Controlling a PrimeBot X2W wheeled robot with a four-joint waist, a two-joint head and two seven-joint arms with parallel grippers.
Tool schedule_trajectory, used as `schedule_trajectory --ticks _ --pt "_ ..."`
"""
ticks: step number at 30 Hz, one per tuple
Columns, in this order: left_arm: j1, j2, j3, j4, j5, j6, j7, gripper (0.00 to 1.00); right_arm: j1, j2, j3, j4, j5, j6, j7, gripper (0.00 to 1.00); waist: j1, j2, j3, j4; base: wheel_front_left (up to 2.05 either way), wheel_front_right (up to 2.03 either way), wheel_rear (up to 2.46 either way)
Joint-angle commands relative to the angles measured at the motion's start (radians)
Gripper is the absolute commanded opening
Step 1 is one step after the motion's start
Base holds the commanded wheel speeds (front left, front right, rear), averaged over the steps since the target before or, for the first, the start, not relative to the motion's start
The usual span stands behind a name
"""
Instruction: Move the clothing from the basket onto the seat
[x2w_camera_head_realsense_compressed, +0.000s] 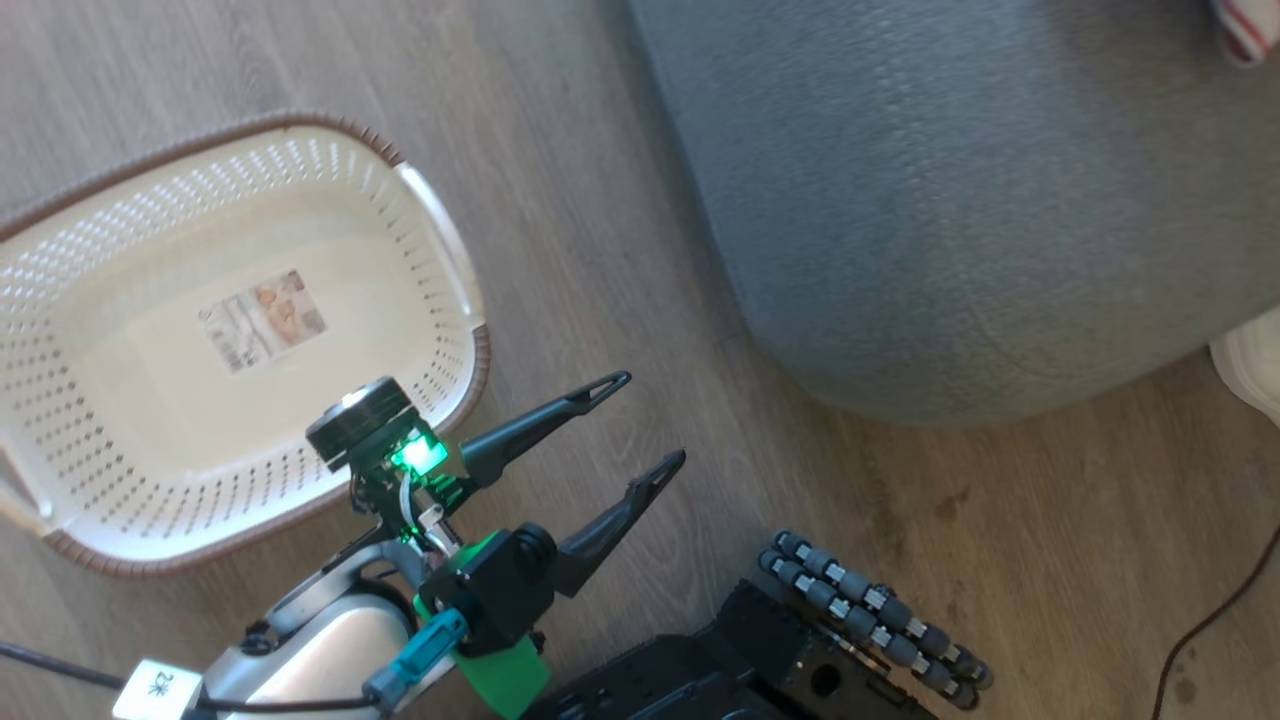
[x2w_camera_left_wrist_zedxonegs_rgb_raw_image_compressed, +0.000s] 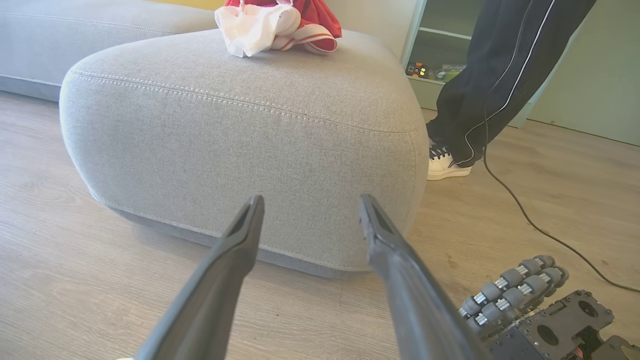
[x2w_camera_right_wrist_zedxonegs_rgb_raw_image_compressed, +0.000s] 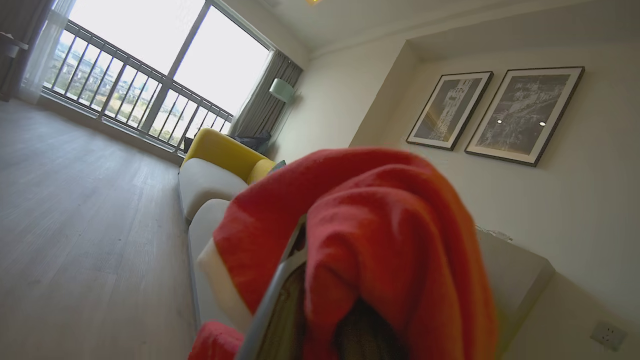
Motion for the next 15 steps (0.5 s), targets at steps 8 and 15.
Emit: schedule_trajectory --ticks 8,15 --pt "-0.008 0.021 0.018 -0.053 0.013 0.030 -0.005 1.00 -0.064 0.013 -0.149 0.232 -0.058 0.000 -0.001 0.00 -0.0001 0.0000 0.062 0.054 0.00 0.00 0.00" --pt "-0.001 0.029 0.014 -0.032 0.010 0.043 -0.005 1.00 -0.113 0.022 -0.206 0.576 -0.096 0.000 -0.001 0.00 -0.0001 0.0000 0.068 0.070 0.00 0.00 0.00"
